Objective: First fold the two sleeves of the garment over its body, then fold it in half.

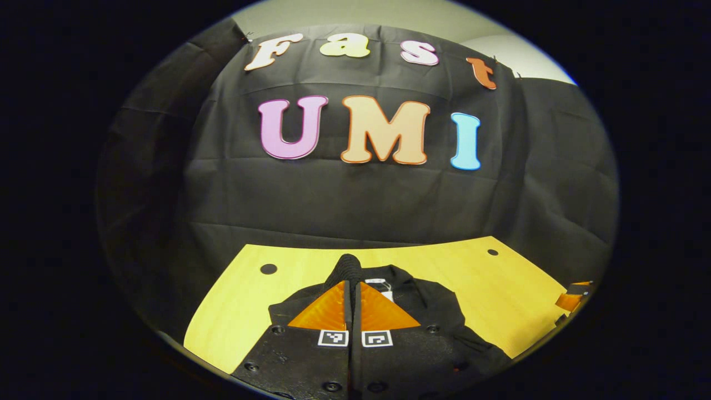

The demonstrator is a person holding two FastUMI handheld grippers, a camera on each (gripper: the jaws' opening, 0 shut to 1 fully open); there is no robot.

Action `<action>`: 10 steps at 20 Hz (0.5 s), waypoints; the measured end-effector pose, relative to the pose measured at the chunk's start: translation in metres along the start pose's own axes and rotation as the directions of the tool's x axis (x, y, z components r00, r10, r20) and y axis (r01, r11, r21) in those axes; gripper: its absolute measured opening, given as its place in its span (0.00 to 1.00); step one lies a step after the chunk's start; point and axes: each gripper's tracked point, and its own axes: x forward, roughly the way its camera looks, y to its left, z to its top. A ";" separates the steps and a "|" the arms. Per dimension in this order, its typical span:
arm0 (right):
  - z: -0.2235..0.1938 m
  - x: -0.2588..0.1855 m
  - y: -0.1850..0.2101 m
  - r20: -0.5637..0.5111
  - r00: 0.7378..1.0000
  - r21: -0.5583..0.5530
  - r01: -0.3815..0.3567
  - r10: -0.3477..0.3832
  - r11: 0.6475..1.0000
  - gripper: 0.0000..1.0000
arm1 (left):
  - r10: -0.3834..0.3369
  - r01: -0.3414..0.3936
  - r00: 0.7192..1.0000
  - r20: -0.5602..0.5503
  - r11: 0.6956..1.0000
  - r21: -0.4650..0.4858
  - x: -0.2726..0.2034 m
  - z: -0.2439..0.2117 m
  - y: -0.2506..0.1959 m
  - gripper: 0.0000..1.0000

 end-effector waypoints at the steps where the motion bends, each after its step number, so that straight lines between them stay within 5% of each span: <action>1: -0.002 -0.002 -0.004 0.000 1.000 0.004 0.006 -0.006 1.000 0.98 | -0.013 0.013 1.000 -0.006 1.000 0.009 0.005 -0.003 -0.009 0.00; 10: -0.015 -0.019 -0.042 -0.013 0.998 0.047 0.062 -0.062 0.997 0.94 | -0.094 0.102 0.987 -0.128 0.993 0.055 0.035 -0.046 -0.071 0.00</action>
